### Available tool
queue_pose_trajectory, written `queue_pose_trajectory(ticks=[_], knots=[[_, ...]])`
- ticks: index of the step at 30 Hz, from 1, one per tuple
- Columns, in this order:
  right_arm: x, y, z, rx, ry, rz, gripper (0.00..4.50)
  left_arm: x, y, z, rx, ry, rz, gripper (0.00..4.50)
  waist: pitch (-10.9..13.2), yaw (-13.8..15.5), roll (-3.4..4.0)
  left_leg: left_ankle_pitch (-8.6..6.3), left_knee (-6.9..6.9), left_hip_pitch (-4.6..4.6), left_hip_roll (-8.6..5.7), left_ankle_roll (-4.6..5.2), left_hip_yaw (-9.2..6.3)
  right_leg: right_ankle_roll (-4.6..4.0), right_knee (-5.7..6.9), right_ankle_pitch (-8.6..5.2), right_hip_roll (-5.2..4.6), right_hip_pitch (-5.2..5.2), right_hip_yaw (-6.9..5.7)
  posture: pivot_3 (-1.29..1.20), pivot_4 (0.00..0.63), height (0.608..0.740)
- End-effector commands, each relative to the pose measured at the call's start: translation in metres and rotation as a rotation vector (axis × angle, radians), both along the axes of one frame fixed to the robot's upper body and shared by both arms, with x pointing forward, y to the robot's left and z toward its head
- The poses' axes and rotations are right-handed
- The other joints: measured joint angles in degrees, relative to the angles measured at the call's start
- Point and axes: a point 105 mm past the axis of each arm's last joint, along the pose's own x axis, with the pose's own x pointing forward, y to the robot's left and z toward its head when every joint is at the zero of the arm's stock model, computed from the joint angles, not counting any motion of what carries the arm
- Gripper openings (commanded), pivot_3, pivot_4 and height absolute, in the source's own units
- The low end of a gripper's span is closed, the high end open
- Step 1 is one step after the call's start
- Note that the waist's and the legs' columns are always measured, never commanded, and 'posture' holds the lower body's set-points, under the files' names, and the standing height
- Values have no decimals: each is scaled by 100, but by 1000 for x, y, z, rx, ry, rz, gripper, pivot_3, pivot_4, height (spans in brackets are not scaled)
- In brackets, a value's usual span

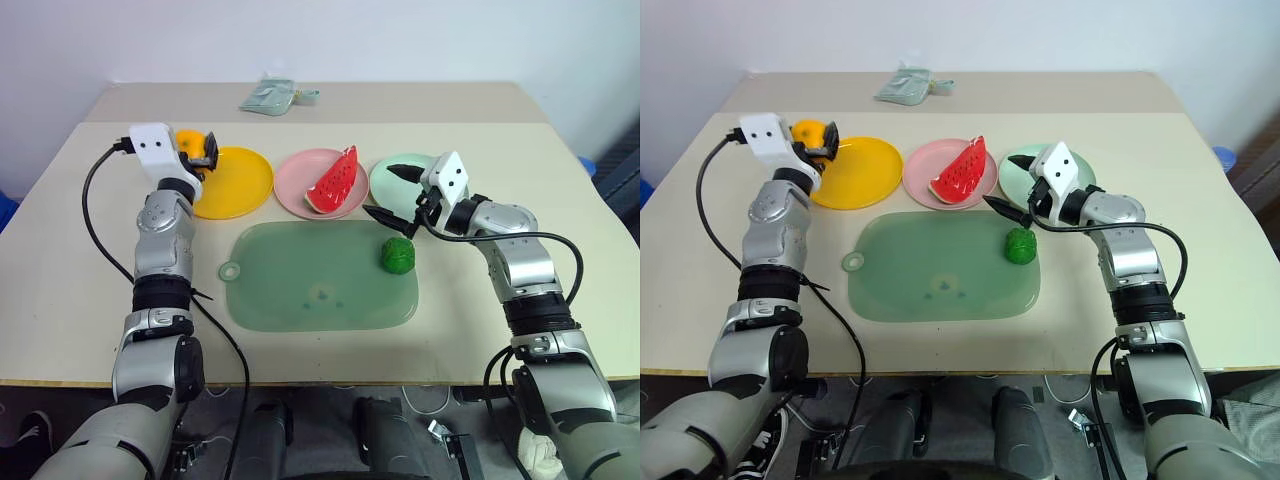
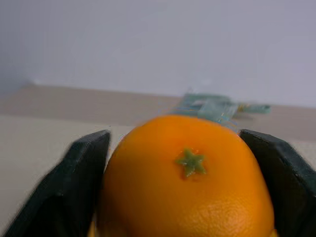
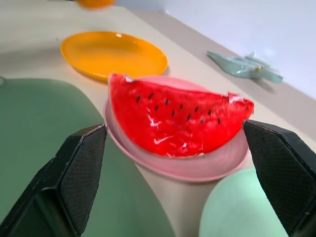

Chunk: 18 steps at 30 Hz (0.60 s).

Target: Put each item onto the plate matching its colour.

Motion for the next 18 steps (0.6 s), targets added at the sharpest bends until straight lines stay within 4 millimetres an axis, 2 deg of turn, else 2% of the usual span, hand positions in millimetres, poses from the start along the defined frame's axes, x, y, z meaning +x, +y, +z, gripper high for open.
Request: queue_pose_trajectory(ticks=[1, 4, 7, 8, 10, 12, 14, 17, 18], knots=[[-8, 0, 15, 4, -61, 34, 4500, -1, 1, -2, -15, -5, -7, 4458, 0, -18, 0, 0, -1, 0, 0, 0, 0, 0, 0, 0, 0, 0, 0, 0, 150, 740], [-11, -2, 16, 6, -57, 38, 4500, -2, -1, 2, -17, -34, -22, 4458, 0, -20, 0, 0, -3, 1, 1, 0, 0, 0, 1, 0, 1, -2, 0, 0, 150, 740], [-15, -3, 15, 8, -44, 53, 4500, -10, -13, 32, 3, -172, -126, 4458, 0, -16, 0, 0, -2, 1, 1, 0, 0, 0, 2, 0, 1, -3, 0, 0, 150, 740], [-17, -3, 15, 7, -39, 62, 4500, -14, -18, 41, -1, -216, -180, 4458, 0, -9, 0, 0, -2, 0, 1, 0, 0, 0, 2, 0, 1, -2, 0, 0, 150, 740], [-25, -2, 13, 6, -15, 106, 4500, -26, -37, 45, 17, -227, -381, 4458, 0, -11, 0, 0, -2, 0, 1, -1, 1, 0, 1, 0, 0, -2, 0, 0, 150, 740], [-32, -2, 10, 0, 21, 140, 4500, -51, -60, 43, 104, -229, -646, 4458, -1, -35, 2, 0, -3, 0, 1, -1, 1, 0, 2, 0, 0, -2, 1, 0, 150, 740], [-39, -4, 1, -43, 60, 164, 4500, -79, -69, 36, 164, -197, -855, 4458, -2, -57, 4, 0, -9, 4, 2, 0, 2, -1, 3, -1, 1, -2, 2, 0, 150, 740], [-46, -10, -23, -151, 164, 184, 4500, -122, -66, 23, 237, -96, -1106, 4458, -1, -117, 4, 0, -13, 6, 6, 0, 2, -4, 4, -2, 4, -4, 2, 0, 150, 740], [-46, -12, -27, -169, 180, 175, 4500, -130, -64, 20, 264, -72, -1138, 4458, -1, -146, 4, 0, -13, 5, 8, 1, 1, -4, 3, -2, 7, -4, 2, 0, 150, 740]])
